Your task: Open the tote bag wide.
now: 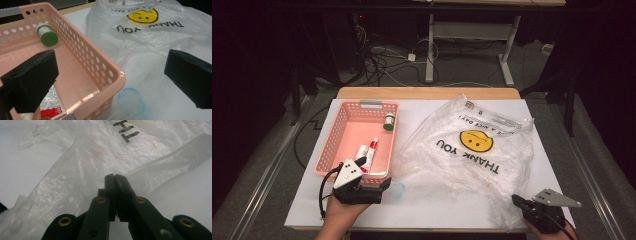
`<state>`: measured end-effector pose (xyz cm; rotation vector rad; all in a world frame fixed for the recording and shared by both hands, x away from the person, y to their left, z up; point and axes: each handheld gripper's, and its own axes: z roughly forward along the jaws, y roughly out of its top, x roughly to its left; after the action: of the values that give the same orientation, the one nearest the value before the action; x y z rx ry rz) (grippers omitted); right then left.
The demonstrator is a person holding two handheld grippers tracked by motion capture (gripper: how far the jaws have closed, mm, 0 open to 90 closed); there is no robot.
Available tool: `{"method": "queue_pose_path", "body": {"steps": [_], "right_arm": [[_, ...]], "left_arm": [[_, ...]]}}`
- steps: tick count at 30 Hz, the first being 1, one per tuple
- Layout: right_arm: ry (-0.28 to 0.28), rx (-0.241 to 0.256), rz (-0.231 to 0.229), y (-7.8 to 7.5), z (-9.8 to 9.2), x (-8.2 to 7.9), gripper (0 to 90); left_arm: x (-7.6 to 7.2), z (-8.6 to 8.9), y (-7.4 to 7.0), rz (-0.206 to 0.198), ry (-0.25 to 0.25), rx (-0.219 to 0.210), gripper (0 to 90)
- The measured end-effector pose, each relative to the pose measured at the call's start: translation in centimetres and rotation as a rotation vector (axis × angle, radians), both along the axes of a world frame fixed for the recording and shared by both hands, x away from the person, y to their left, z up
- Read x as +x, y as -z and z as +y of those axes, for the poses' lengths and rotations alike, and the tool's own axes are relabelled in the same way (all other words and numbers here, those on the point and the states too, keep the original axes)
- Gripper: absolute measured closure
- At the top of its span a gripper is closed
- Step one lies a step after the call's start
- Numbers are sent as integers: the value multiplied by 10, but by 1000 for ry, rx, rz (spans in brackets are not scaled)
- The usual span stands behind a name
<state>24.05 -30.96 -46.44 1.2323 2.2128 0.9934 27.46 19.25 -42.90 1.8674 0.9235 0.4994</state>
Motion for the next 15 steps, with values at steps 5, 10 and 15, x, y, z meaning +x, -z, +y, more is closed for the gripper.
{"method": "queue_pose_path", "body": {"steps": [5,10,15], "right_arm": [[-61,-7,-5,1,28,3,898],[-138,-14,-4,3,53,3,900],[-196,-23,5,5,68,-3,900]], "left_arm": [[0,0,0,-2,1,-2,0],[1,1,0,0,0,-6,0],[1,2,1,0,1,-11,0]]}}
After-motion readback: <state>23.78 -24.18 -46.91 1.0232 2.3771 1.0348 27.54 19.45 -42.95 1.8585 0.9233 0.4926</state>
